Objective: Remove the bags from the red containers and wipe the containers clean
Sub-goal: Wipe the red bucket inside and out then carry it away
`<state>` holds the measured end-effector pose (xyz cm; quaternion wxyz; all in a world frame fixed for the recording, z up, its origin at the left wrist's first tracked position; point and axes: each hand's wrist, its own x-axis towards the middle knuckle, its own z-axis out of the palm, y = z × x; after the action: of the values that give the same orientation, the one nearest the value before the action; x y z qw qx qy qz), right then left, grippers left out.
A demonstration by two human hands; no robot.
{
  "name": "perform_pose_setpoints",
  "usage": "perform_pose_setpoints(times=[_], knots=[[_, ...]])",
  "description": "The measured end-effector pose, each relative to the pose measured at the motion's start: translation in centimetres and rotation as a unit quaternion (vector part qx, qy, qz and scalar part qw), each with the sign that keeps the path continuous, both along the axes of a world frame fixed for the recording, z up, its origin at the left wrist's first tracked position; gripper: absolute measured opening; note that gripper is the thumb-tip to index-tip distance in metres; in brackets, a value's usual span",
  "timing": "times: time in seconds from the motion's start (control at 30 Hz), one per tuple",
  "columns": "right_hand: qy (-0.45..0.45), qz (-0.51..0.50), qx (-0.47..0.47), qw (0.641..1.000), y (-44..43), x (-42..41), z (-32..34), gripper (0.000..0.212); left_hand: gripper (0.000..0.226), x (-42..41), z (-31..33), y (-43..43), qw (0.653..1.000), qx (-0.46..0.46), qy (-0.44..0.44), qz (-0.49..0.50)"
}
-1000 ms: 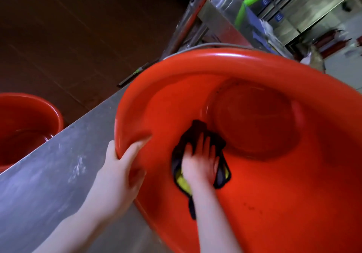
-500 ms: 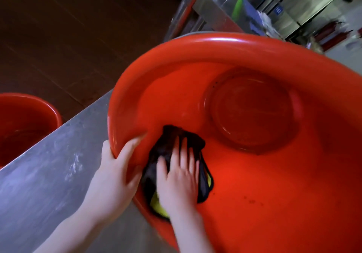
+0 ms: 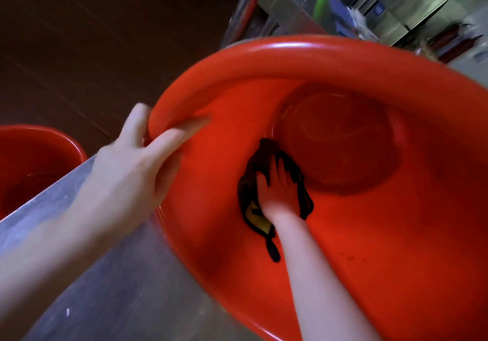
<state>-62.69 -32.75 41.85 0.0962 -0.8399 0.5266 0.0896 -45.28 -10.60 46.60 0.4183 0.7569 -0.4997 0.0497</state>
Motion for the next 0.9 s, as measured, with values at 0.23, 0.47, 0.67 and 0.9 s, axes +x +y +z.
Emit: perform_pose_setpoints(times=[0.23, 0.47, 0.67, 0.9], knots=[[0.146, -0.033, -0.060, 0.987, 1.8, -3.0, 2.0, 0.063, 0.081, -5.6, -5.3, 1.6, 0.976, 0.023, 0.218, 0.015], [-0.002, 0.061, -0.118, 0.991, 15.3, -2.2, 1.1, 0.064, 0.079, -8.6, -7.4, 1.5, 0.952, -0.004, 0.303, 0.035], [0.023, -0.003, -0.093, 0.995, 8.7, -0.8, 0.6, 0.063, 0.073, -8.2, -7.4, 1.6, 0.955, -0.002, 0.296, 0.001], [0.036, -0.068, -0.059, 0.995, 5.8, 0.2, 0.5, 0.059, 0.073, -8.6, -7.6, 1.9, 0.952, -0.001, 0.307, 0.015]])
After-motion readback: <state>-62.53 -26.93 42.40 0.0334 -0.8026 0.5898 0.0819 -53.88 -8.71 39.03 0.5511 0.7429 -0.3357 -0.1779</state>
